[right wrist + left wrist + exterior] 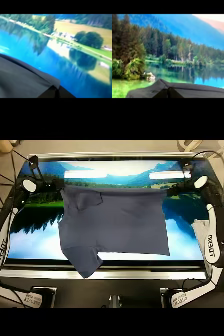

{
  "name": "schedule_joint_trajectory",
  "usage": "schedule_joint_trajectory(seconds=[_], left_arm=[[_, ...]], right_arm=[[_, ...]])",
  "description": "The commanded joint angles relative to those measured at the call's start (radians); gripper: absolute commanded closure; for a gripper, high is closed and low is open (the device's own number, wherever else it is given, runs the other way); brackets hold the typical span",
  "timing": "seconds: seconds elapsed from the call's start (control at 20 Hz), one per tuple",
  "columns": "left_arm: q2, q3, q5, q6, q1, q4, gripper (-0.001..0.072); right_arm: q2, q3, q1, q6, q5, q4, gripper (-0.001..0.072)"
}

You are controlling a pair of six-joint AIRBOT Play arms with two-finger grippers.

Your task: Fold the shirts.

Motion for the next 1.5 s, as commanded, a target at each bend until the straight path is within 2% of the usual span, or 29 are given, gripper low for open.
schedule_joint_trajectory(seconds=[0.0,0.1,0.15,0.2,0.3,0.4,0.55,0.8,0.85,0.9,0.95,1.0,1.1,1.2,1.25,1.35,1.45], left_arm=[[-0.011,0.032,-0.116,0.068,0.017,-0.005,0.0686],[0.035,0.059,-0.261,0.147,0.035,-0.002,0.0685],[0.057,0.059,-0.341,0.148,0.042,0.003,0.0685],[0.069,0.054,-0.430,0.138,0.044,0.012,0.0686],[0.064,0.009,-0.555,0.039,0.030,0.093,0.0686],[0.061,-0.084,-0.591,-0.003,0.024,0.132,0.0686],[0.061,-0.198,-0.593,-0.003,0.024,0.107,0.0686],[0.061,-0.240,-0.612,-0.019,0.024,0.105,0.0685],[0.061,-0.240,-0.614,-0.023,0.025,0.100,0.0662],[0.061,-0.232,-0.622,-0.030,0.028,0.097,0.0463],[0.063,-0.210,-0.644,-0.045,0.035,0.098,0.0146],[0.068,-0.179,-0.676,-0.039,0.050,0.099,0.0080],[0.090,-0.121,-0.732,-0.014,0.097,0.105,0.0082],[0.142,-0.136,-0.769,-0.014,0.146,0.105,0.0126],[0.173,-0.172,-0.780,-0.014,0.161,0.105,0.0126],[0.254,-0.333,-0.775,-0.016,0.169,0.093,0.0125],[0.351,-0.572,-0.731,-0.008,0.161,0.036,0.0125]], right_arm=[[-0.003,0.002,0.024,0.017,0.050,-0.021,0.0690],[0.053,0.001,0.016,0.015,0.132,-0.038,0.0690],[0.077,0.001,0.014,0.013,0.203,-0.050,0.0690],[0.090,0.000,0.014,0.019,0.292,-0.079,0.0690],[0.083,-0.034,0.014,0.047,0.384,-0.101,0.0690],[0.056,-0.090,0.015,0.060,0.437,-0.086,0.0690],[0.017,-0.140,0.015,0.059,0.521,-0.054,0.0690],[0.012,-0.150,0.015,0.092,0.519,-0.053,0.0690],[0.012,-0.150,0.015,0.101,0.520,-0.048,0.0689],[0.013,-0.148,0.014,0.101,0.518,-0.031,0.0676],[0.019,-0.143,0.013,0.100,0.520,-0.025,0.0514],[0.034,-0.134,0.005,0.097,0.549,-0.039,0.0324],[0.086,-0.130,-0.024,0.095,0.600,-0.079,0.0298],[0.123,-0.135,-0.089,0.095,0.725,-0.081,0.0294],[0.134,-0.155,-0.121,0.076,0.784,-0.086,0.0283],[0.172,-0.267,-0.172,0.062,0.803,-0.090,0.0239],[0.231,-0.438,-0.200,0.042,0.758,-0.091,0.0239]])
